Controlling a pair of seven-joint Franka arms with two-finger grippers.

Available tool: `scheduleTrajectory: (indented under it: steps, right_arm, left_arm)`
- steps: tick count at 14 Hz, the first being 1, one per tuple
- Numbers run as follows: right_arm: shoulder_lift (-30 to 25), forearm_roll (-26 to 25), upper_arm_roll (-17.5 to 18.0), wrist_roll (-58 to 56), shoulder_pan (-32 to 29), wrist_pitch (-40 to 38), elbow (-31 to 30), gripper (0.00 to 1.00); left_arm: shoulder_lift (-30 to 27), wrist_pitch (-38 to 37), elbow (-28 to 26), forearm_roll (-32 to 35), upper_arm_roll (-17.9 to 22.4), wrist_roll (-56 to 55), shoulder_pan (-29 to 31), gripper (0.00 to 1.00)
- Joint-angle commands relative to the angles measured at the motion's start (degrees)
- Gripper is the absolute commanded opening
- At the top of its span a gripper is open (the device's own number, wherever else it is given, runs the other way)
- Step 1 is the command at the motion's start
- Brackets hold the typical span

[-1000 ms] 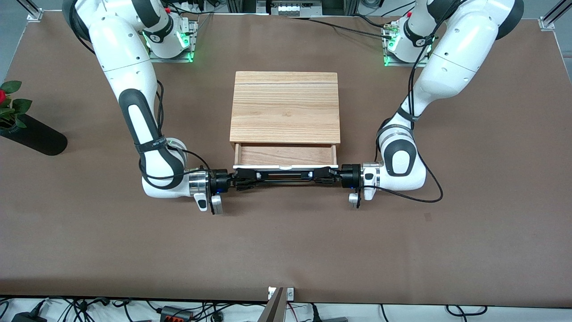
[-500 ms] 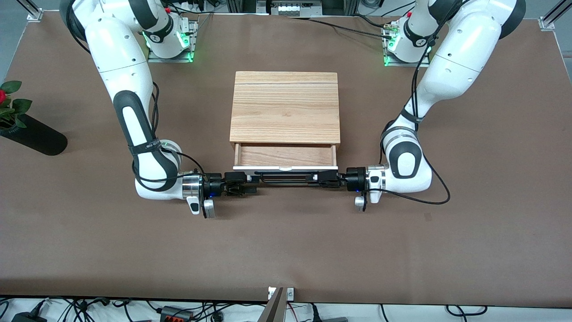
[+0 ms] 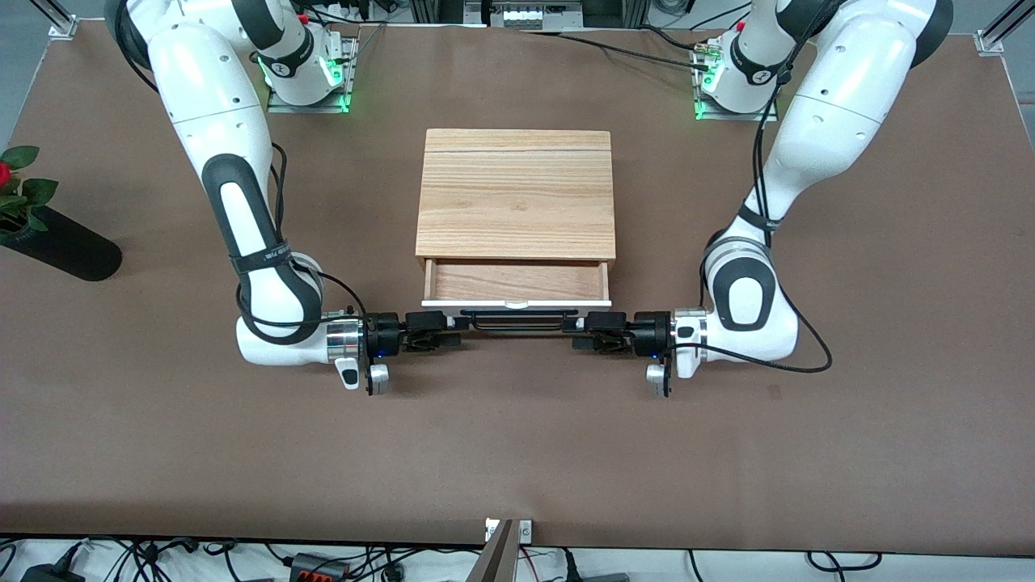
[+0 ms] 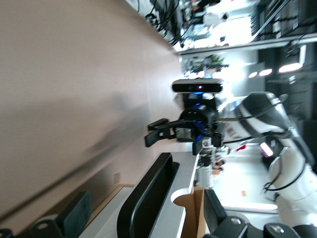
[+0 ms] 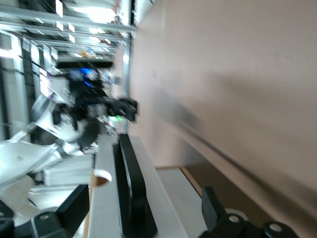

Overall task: Pull top drawer with both arms simultaneously
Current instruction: 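Open both grippers and draw them back from the handle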

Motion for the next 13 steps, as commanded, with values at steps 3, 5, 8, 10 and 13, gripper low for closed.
scheduleTrajectory:
  steps: [3,5,8,10,13]
  right_arm:
    - [-7.3,-20.0,-2.5,12.5,-0.6,-2.2,-0.7,1.00]
    - [-11.0,-31.0,-3.6,17.5,-0.6,-4.5,-0.6,1.00]
    - [-16.1,-48.6,-4.7,23.4,-0.7,-9.6,-0.5,1.00]
    - [-19.0,-57.0,-6.7,23.4,-0.7,-13.3,-0.5,1.00]
    - [-24.3,-70.5,-9.2,23.3,-0.3,-18.0,-0.5,1.00]
  left_arm:
    - [-1.1,-0.6,2.6,8.3,0.9,-6.6,0.1,1.00]
    - [-1.6,-1.0,6.3,14.8,2.0,-8.7,0.1,1.00]
    - [-2.0,-5.6,8.6,26.0,2.0,-14.7,1.7,1.00]
    - [-4.5,-8.3,8.5,31.4,2.1,-16.5,2.4,1.00]
    - [-8.1,-12.1,8.1,40.9,2.1,-20.4,2.7,1.00]
